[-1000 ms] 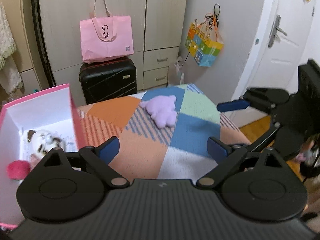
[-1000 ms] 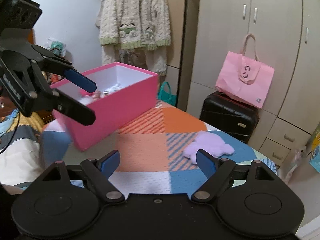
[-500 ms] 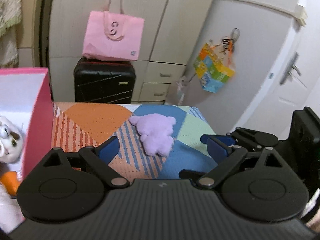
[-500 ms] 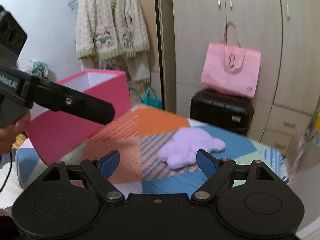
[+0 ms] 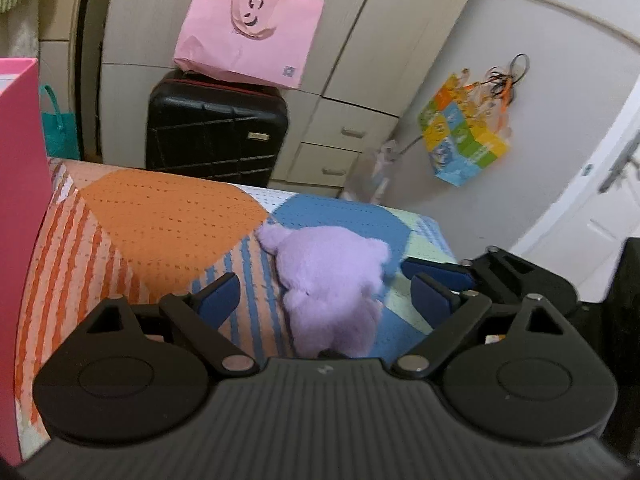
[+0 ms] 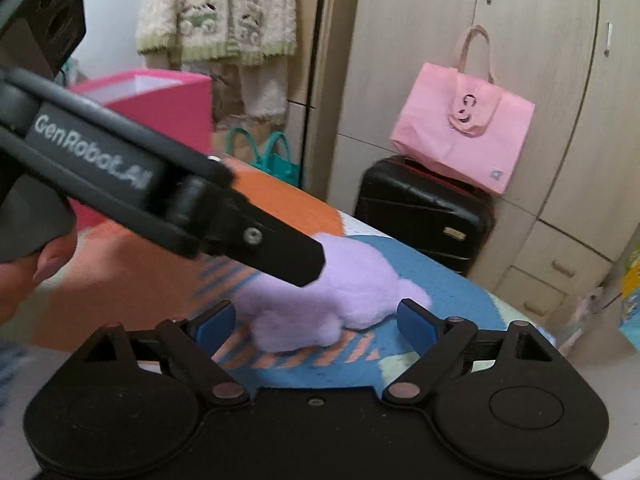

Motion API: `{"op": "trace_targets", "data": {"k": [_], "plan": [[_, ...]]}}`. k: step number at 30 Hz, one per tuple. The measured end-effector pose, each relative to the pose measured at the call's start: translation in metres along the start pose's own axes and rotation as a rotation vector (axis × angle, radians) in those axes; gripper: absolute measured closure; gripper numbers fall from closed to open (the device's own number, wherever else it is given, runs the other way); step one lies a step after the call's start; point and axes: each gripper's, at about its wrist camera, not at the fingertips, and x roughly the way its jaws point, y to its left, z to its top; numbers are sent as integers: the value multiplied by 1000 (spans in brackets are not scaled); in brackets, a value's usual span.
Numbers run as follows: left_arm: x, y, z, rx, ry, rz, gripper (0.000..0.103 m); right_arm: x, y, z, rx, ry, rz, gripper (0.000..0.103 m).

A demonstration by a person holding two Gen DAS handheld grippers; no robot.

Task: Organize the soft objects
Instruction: 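Grasp the lavender plush bear with the left gripper and lift it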

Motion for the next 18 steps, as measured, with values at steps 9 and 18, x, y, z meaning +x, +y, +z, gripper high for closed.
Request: {"op": "trace_targets", "data": {"k": [9, 18], "plan": [[22, 2, -5, 15, 34, -15, 37, 19, 1, -4, -29, 17, 34, 8], [28, -2, -12, 60, 58, -12, 61, 22, -5, -7, 62, 10, 65, 13]]}}
